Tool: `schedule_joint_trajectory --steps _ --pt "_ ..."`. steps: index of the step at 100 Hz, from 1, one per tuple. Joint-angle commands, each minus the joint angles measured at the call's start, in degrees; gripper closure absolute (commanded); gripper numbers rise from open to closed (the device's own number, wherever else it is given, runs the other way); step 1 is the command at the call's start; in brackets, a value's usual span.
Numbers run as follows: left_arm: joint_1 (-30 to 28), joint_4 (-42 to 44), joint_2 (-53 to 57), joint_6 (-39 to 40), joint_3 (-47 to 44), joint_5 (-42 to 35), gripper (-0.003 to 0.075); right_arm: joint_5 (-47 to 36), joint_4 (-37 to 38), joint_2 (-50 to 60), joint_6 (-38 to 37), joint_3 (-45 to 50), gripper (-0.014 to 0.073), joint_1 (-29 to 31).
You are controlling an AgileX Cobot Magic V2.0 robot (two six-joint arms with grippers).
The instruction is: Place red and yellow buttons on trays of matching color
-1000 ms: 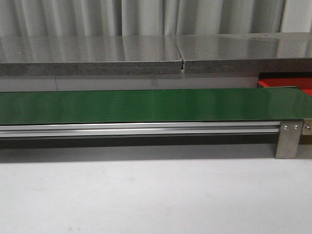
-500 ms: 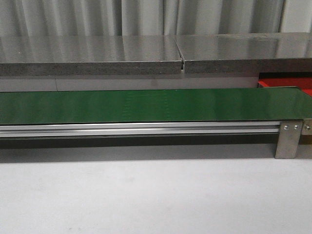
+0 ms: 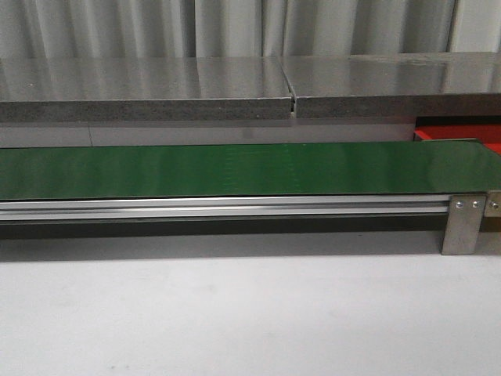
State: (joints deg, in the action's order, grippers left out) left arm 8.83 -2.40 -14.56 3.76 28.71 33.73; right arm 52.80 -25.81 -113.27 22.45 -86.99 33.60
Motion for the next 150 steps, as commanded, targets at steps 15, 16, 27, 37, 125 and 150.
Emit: schedule_joint_trajectory --steps 15,16,27,37,125,150 --pt "0.5 -0.5 -0.6 0.1 1.4 -4.5 0.0739 -0.8 -0.7 9.1 0.1 -2.4 -0.0053 -0.2" --pt "0.5 -0.5 -0.6 0.1 1.4 -4.5 0.0739 -0.9 -0.7 9.3 0.2 -2.4 -0.0053 -0.3" --pt "0.5 -0.5 -0.6 0.1 1.4 -4.5 0.0739 -2.2 -1.6 13.9 3.0 -2.4 -0.0053 -3.0" --pt "0.5 -0.5 -0.6 0.1 1.4 -4.5 0.0739 -3.5 -2.9 18.4 5.2 -2.4 -0.0053 -6.1" --pt "0.5 -0.5 -0.6 0.1 1.4 -4.5 0.0739 -10.0 -3.4 56.5 10.9 28.7 0.0195 -23.2" --pt "0.5 -0.5 -0.6 0.1 1.4 -4.5 0.0739 -10.4 -3.4 66.8 10.9 37.0 0.0648 -23.2"
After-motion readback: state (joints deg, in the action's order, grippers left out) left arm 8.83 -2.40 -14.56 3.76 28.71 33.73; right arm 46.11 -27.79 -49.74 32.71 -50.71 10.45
